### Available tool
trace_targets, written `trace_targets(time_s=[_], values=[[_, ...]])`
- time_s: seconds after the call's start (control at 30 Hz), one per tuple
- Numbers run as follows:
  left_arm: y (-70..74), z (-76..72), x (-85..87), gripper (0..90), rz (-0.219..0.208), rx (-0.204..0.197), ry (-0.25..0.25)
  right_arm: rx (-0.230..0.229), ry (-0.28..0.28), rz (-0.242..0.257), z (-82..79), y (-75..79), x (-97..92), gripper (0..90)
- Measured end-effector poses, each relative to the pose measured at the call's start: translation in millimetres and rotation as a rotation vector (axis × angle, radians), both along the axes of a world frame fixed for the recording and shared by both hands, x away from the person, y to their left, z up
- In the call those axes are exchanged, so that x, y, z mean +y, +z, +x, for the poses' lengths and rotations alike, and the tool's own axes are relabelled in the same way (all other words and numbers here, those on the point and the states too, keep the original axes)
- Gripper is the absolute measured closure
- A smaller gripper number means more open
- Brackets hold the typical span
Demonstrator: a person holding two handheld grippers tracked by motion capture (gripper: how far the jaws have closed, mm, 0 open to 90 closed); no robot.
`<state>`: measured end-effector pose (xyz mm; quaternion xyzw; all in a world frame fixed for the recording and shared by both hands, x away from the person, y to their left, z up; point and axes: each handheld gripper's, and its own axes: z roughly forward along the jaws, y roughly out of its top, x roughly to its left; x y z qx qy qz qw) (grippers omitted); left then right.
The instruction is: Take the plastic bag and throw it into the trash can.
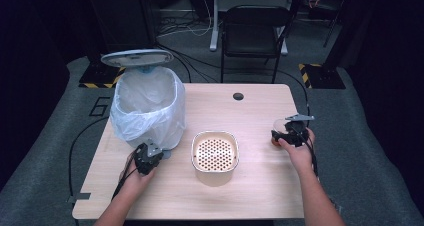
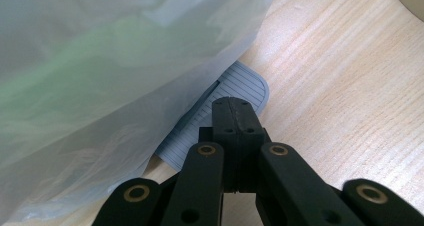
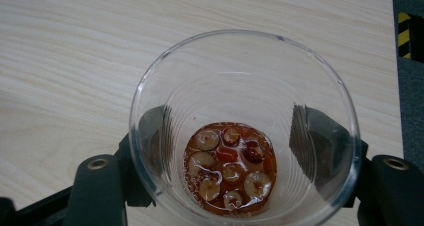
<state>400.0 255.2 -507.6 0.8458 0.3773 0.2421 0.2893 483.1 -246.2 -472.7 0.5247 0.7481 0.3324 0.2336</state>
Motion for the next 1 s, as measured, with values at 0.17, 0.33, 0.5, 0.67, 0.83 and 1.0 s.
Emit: trace_targets(time_s=[0.17, 0.33, 0.5, 0.67, 0.83, 1.0], values=[[0.2, 0.1, 0.3, 90.0, 0.004, 0.0, -0.002, -0.006, 0.038, -0.014, -0.7, 7.1, 4.6, 33.8], [1.3, 0.3, 1.0, 90.0, 0.008, 0.016, -0.011, -0.021, 0.098, 0.001, -1.4, 24.1, 18.2, 34.3], [0.4, 0.2, 0.5, 90.0, 0.003, 0.004, -0.005, -0.038, 0.155, 0.0, -1.1, 35.5, 30.0, 34.5], [1.0, 0.3, 1.0, 90.0, 0.006, 0.012, -0.01, -0.053, 0.232, 0.007, -1.9, 50.2, 49.6, 34.5], [1.6, 0.2, 1.1, 90.0, 0.005, 0.02, -0.008, -0.072, 0.278, 0.012, -2.4, 61.6, 63.7, 34.6], [0.3, 0.2, 0.5, 90.0, -0.001, 0.005, 0.0, -0.092, 0.314, 0.002, -1.7, 70.9, 74.3, 34.7]])
